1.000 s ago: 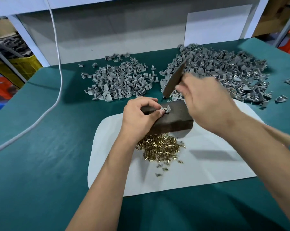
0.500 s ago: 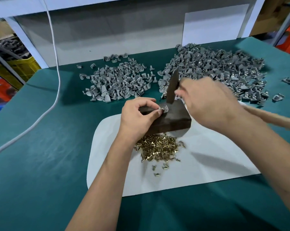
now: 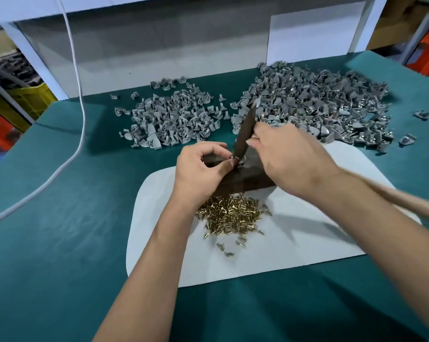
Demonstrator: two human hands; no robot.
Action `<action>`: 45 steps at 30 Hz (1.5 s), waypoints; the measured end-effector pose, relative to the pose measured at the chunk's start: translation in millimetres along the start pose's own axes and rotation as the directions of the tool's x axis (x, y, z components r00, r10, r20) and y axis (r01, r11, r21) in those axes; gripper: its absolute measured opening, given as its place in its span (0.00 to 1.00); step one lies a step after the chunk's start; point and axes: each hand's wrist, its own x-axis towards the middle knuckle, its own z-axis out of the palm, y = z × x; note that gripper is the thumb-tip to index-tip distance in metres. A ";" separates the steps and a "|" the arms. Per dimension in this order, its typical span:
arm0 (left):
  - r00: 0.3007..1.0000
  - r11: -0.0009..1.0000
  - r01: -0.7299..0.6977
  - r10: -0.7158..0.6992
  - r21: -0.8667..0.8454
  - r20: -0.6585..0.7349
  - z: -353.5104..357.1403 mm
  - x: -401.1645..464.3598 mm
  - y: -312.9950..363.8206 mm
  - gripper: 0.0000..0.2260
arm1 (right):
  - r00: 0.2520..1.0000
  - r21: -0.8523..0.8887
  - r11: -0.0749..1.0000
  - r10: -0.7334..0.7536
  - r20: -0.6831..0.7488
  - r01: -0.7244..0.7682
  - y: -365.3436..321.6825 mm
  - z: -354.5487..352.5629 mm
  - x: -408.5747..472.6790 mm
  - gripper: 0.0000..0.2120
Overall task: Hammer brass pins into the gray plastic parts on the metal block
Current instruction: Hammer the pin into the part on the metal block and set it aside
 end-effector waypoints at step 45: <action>0.989 0.998 0.025 -0.033 -0.057 -0.146 -1.8 3.2 -0.1 0.05 | 0.982 0.136 0.973 -0.177 -0.071 0.185 19.4 16.3 22.5 0.12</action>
